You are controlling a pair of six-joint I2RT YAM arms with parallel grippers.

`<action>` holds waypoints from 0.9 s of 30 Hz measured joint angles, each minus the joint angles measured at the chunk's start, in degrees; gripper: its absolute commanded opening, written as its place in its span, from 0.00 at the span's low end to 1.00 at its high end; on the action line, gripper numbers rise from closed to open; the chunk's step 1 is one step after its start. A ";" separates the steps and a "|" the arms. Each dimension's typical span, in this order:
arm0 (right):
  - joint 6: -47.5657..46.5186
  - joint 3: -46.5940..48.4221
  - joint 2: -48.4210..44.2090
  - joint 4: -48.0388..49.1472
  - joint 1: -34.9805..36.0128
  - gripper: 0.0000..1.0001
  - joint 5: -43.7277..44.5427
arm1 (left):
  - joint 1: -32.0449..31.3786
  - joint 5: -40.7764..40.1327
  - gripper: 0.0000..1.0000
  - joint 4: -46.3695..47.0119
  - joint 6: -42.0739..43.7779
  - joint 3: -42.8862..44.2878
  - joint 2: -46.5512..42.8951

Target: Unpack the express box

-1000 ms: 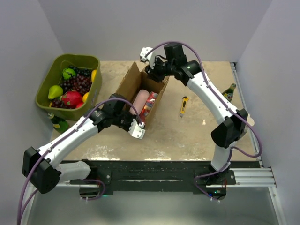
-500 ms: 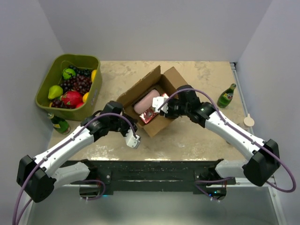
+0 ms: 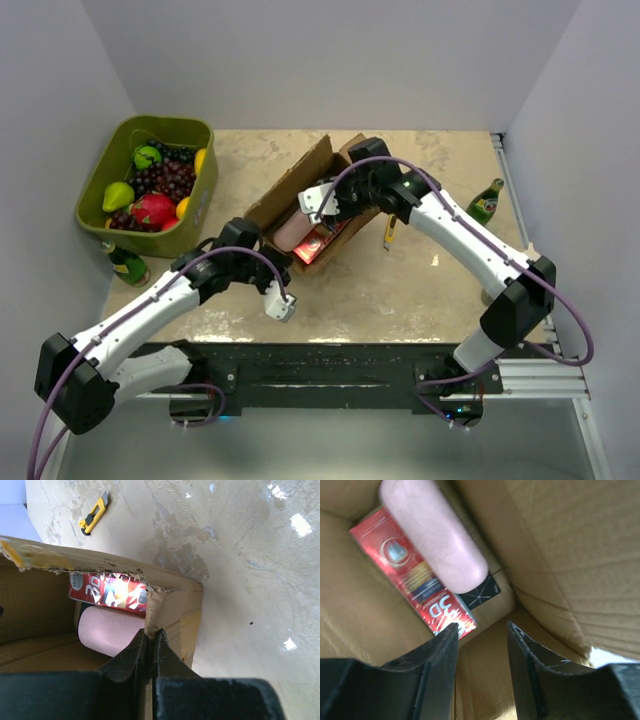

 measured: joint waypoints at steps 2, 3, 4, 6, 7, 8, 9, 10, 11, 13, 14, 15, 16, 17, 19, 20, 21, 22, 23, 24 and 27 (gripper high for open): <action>-1.62 3.61 1.90 -4.90 0.00 0.47 0.07 | 0.02 0.17 0.00 -0.02 -0.74 0.37 0.31; -1.99 6.91 3.56 -8.46 0.00 0.47 0.00 | 0.09 0.52 0.00 -0.11 -1.55 0.90 0.66; -1.99 8.76 4.52 -9.88 0.00 0.47 0.00 | 0.22 1.33 0.00 -0.28 -2.43 1.62 1.16; -1.66 10.38 5.31 -12.70 0.00 0.47 0.00 | 0.33 2.97 0.00 -1.01 -4.46 3.76 2.16; -1.60 10.36 5.27 -13.35 0.00 0.47 0.00 | 0.39 3.69 0.00 -1.03 -5.14 4.52 2.43; -1.22 8.90 4.59 -13.11 0.00 0.46 -0.07 | 0.42 4.42 0.00 -0.87 -5.92 5.14 2.47; -0.81 6.82 3.58 -12.79 0.00 0.45 -0.02 | 0.42 5.29 0.00 -0.33 -6.47 5.33 2.38; -0.55 4.79 2.60 -12.98 0.02 0.44 -0.02 | 0.42 6.12 0.00 0.50 -6.93 5.33 2.21; -0.35 3.28 1.86 -13.05 0.15 0.43 0.11 | 0.42 6.34 0.17 1.75 -7.37 5.25 2.05; 0.09 2.45 1.33 -14.10 0.48 0.43 0.31 | 0.37 6.82 0.34 5.66 -8.28 4.13 1.46; 0.42 2.45 1.33 -14.91 0.70 0.43 0.33 | 0.37 7.26 0.38 8.20 -8.48 3.21 1.11; 1.03 2.34 1.33 -15.56 0.79 0.43 0.31 | 0.37 7.34 0.42 10.56 -8.85 2.64 0.76; 1.68 1.84 1.20 -16.11 0.85 0.43 0.24 | 0.79 7.48 0.49 13.57 -9.57 2.47 0.28; 2.45 0.50 0.76 -16.15 0.90 0.44 0.02 | 1.46 7.54 0.54 16.87 -10.21 2.49 -0.28; 3.78 -3.19 -0.79 -15.98 1.14 0.45 -0.17 | 2.67 7.63 0.59 21.90 -12.68 2.91 -1.51; 4.35 -3.98 -1.16 -15.47 1.20 0.44 -0.02 | 3.17 7.63 0.60 23.93 -15.08 3.32 -2.08; 5.46 -4.37 -1.33 -15.65 1.29 0.44 -0.35 | 3.39 7.50 0.60 25.59 -18.43 3.96 -2.47; 6.51 -4.50 -1.33 -16.06 1.44 0.44 -0.42 | 3.41 7.34 0.60 26.82 -21.97 4.90 -2.64; 7.48 -4.52 -1.11 -16.33 1.66 0.44 -0.44 | 3.41 7.10 0.60 27.52 -25.79 6.14 -2.64; 8.39 -4.48 -0.85 -16.09 1.88 0.44 -0.37 | 3.39 6.51 0.62 27.96 -29.94 7.52 -2.60; 11.41 -4.35 0.02 -15.34 1.97 0.45 -0.39 | 3.63 2.69 0.71 29.44 -42.12 11.13 -2.60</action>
